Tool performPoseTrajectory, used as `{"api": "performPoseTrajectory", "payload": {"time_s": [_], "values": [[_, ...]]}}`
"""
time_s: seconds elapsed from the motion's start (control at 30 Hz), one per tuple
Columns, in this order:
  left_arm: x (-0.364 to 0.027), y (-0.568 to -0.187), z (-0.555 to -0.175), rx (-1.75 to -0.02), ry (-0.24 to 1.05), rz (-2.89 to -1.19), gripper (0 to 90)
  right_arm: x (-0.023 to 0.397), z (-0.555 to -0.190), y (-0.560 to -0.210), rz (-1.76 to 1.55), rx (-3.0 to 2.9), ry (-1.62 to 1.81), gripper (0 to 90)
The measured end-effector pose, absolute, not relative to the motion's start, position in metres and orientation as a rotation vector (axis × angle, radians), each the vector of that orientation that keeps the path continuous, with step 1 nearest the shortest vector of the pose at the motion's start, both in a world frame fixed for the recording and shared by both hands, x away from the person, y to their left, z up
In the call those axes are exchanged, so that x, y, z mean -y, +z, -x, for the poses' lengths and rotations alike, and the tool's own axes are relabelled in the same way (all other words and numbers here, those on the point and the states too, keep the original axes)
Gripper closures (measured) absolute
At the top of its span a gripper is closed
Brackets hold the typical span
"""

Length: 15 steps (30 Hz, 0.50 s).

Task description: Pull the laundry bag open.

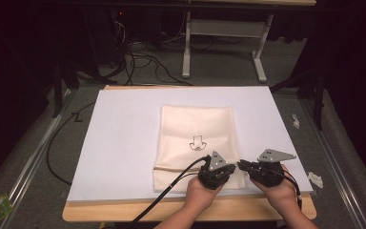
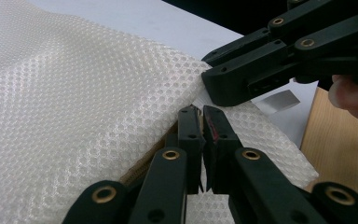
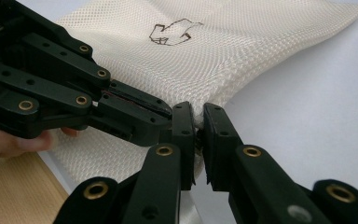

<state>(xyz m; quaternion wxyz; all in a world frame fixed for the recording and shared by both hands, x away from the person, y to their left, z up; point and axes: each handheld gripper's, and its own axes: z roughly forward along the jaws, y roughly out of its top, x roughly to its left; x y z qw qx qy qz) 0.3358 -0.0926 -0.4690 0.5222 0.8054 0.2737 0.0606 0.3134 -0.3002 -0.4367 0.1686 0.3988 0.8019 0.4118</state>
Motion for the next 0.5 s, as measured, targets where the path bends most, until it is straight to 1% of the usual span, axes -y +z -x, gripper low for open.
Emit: {"api": "performPoseTrajectory", "payload": {"time_s": [0.1,0.3,0.37,0.4,0.47,0.5], "values": [[0.091,-0.468,-0.335,-0.656,0.149,-1.938,87.0,0.299,-0.313,-0.436,-1.123,-2.284,1.17,84.9],[0.086,-0.467,-0.338,-0.674,0.112,-1.948,87.3,0.296,-0.312,-0.437,-1.118,-2.292,1.152,85.5],[0.08,-0.468,-0.34,-0.702,0.125,-1.952,87.4,0.295,-0.312,-0.436,-1.124,-2.285,1.143,86.0],[0.077,-0.469,-0.343,-0.716,0.099,-1.944,87.5,0.296,-0.313,-0.435,-1.134,-2.271,1.134,86.1],[0.071,-0.471,-0.346,-0.749,0.087,-1.943,87.5,0.299,-0.314,-0.436,-1.15,-2.273,1.148,86.1],[0.067,-0.471,-0.347,-0.76,0.105,-1.96,87.5,0.3,-0.314,-0.436,-1.152,-2.269,1.141,86.1]]}}
